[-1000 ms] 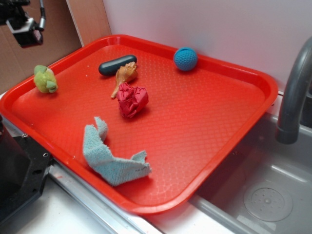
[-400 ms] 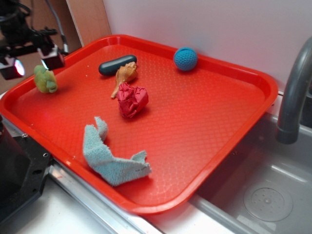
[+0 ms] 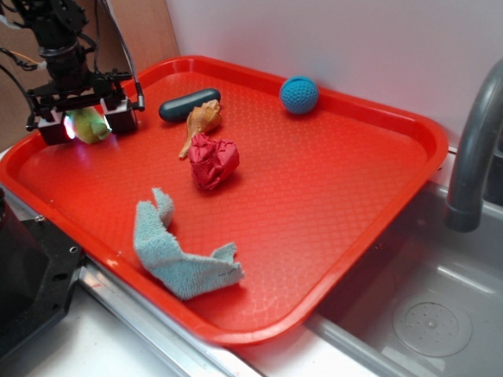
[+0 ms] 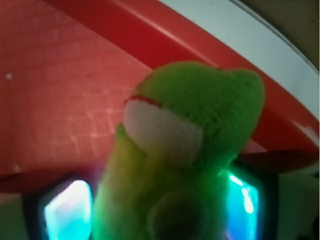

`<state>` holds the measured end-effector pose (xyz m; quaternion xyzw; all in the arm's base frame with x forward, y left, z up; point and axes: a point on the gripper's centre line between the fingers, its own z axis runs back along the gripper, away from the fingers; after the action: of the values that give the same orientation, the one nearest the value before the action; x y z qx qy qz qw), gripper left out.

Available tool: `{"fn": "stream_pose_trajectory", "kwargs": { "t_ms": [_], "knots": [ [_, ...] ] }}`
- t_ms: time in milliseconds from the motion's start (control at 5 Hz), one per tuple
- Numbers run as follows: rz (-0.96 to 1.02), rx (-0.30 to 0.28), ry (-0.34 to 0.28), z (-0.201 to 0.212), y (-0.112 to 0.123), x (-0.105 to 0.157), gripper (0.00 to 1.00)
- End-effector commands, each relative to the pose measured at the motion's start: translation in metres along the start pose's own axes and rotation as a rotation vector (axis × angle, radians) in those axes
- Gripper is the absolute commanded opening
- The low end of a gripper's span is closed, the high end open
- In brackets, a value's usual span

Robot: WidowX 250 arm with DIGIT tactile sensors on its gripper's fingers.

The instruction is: Grab the green animal.

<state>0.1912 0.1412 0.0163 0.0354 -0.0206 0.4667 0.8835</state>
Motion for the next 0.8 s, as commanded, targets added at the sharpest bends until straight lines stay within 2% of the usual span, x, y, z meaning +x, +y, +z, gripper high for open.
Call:
{"fn": "stream_pose_trajectory", "kwargs": {
  "t_ms": [0,200,400,600],
  "knots": [
    [-0.130,-0.003,-0.065,0.054,0.044,-0.049,0.00],
    [-0.343,-0.043,-0.128,0.104,0.031,-0.067,0.00],
    [-0.482,-0.009,-0.161,0.132,0.012,-0.073,0.00],
    [-0.473,0.025,-0.132,0.124,0.005,-0.062,1.00]
  ]
}}
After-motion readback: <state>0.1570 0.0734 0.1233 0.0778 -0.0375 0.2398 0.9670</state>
